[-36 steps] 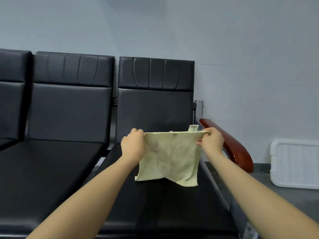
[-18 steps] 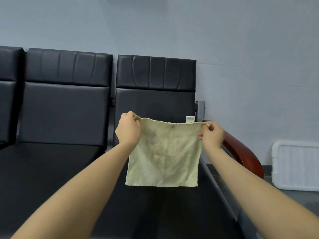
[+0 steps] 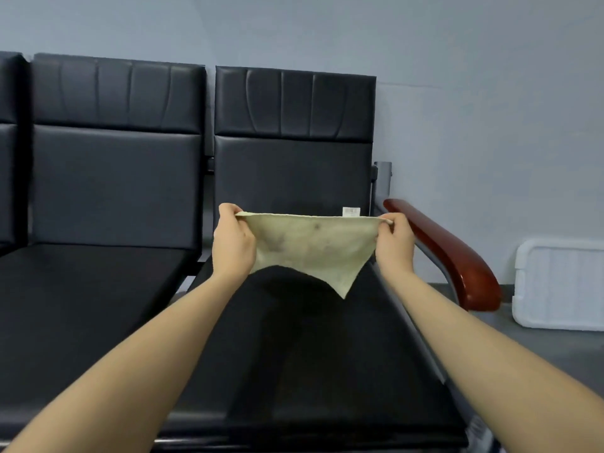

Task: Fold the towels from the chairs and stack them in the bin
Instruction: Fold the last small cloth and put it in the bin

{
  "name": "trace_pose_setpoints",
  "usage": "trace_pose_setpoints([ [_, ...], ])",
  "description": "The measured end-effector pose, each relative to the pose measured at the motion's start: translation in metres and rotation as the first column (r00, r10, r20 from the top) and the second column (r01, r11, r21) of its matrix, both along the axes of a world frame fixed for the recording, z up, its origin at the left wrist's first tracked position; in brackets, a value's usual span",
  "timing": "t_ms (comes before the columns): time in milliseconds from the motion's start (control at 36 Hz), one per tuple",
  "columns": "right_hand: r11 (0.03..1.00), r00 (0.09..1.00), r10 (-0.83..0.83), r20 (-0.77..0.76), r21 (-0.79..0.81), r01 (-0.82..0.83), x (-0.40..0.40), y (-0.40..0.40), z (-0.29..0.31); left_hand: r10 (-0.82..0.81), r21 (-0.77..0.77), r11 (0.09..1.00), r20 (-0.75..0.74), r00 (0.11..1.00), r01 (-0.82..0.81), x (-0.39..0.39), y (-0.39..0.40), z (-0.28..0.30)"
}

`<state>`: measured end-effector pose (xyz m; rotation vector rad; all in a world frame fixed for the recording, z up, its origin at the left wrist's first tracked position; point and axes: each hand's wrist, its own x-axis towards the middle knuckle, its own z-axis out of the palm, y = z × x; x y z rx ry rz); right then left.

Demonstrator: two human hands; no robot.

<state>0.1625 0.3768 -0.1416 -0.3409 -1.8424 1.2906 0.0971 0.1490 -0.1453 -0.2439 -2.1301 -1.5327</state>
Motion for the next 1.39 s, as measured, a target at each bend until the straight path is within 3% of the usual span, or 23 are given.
trace_pose_setpoints([
  [139, 0.999, 0.997, -0.022, 0.07, 0.029, 0.02, 0.013, -0.001, -0.012, 0.085, -0.136, 0.987, 0.018, 0.996, -0.082, 0.01, -0.006, -0.021],
  [250, 0.998, 0.974, -0.057, 0.217, 0.053, 0.047, 0.021, -0.002, -0.036, 0.154, -0.241, 0.961, 0.055, 0.986, -0.137, 0.014, -0.01, -0.048],
  [389, 0.997, 0.883, -0.071, 0.464, 0.062, 0.047, 0.019, -0.001, -0.068, 0.183, -0.348, 0.935, 0.305, 0.935, -0.069, 0.017, -0.014, -0.075],
  [556, 0.991, 0.809, -0.022, 0.588, 0.119, -0.059, 0.017, -0.006, -0.097, 0.168, -0.422, 0.903, 0.527, 0.833, 0.085, 0.017, -0.015, -0.099],
  [861, 0.953, 0.718, -0.225, 0.658, 0.303, 0.021, 0.01, -0.005, -0.115, 0.254, -0.625, 0.777, 0.424, 0.869, 0.078, 0.009, -0.011, -0.109],
  [972, 0.949, 0.734, -0.222, 0.641, 0.316, 0.011, 0.004, -0.007, -0.115, 0.258, -0.618, 0.785, 0.386, 0.886, 0.041, 0.003, -0.008, -0.112],
  [1056, 0.866, 0.733, -0.31, 0.606, 0.498, -0.045, 0.003, -0.012, -0.117, 0.273, -0.633, 0.774, 0.363, 0.891, 0.021, 0.002, -0.005, -0.116],
  [1139, 0.779, 0.779, -0.273, 0.564, 0.605, -0.165, 0.003, -0.018, -0.121, 0.343, -0.763, 0.645, 0.323, 0.882, 0.028, 0.002, -0.003, -0.122],
  [1194, 0.736, 0.789, -0.167, 0.591, 0.608, -0.3, 0.002, -0.02, -0.125, 0.389, -0.807, 0.588, 0.346, 0.854, 0.059, 0.004, -0.001, -0.124],
  [1278, 0.668, 0.733, -0.001, 0.68, 0.546, -0.505, 0.003, -0.026, -0.132, 0.448, -0.835, 0.546, 0.36, 0.818, 0.068, 0.01, 0.001, -0.127],
  [1389, 0.569, 0.637, 0.018, 0.771, 0.516, -0.64, 0.007, -0.035, -0.138, 0.482, -0.824, 0.564, 0.38, 0.79, 0.052, 0.016, 0.0, -0.13],
])
